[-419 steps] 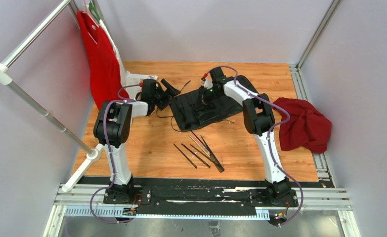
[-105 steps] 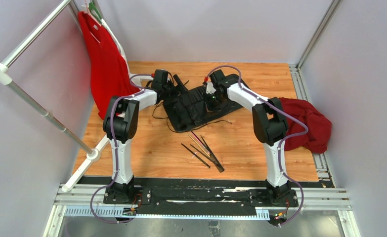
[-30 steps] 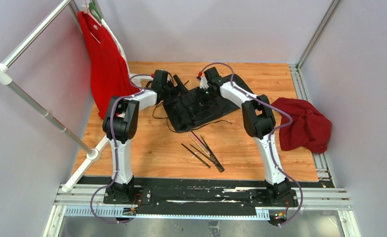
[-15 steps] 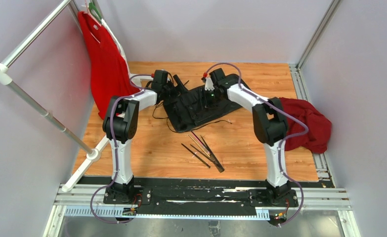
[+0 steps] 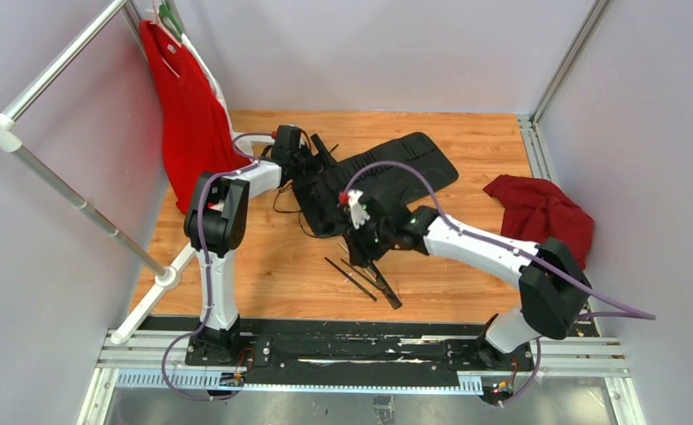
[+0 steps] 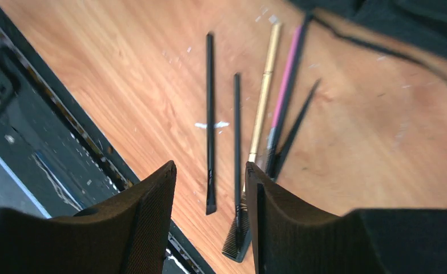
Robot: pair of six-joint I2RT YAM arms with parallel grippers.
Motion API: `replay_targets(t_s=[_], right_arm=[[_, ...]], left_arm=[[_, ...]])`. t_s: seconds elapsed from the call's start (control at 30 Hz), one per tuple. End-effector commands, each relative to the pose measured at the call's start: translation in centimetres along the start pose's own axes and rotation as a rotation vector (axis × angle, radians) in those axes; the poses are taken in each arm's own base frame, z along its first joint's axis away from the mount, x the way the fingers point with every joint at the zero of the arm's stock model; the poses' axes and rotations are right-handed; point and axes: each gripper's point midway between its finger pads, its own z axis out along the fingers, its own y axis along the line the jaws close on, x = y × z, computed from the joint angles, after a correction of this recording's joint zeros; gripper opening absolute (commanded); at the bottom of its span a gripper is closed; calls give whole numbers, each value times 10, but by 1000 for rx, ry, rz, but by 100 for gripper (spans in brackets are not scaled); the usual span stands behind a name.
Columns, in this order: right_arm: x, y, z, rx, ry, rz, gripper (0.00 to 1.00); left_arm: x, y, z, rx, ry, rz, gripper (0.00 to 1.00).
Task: Organize the makeup
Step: Pick up the makeup brush from the center of the board.
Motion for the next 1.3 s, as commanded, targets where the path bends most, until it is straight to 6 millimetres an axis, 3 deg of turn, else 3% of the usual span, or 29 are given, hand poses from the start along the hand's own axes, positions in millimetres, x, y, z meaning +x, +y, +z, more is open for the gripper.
replay_targets(t_s=[0.0, 0.33, 0.87, 1.27], right_arm=[[28, 10, 10, 60, -15, -108, 48], [75, 17, 35, 99, 72, -208, 45], [97, 30, 56, 71, 129, -228, 31], [116, 26, 63, 73, 163, -203, 26]], left_arm=[[30, 40, -2, -138, 102, -7, 98], [29, 41, -4, -143, 100, 0, 98], [31, 45, -3, -151, 103, -2, 98], [31, 45, -2, -153, 104, -2, 98]])
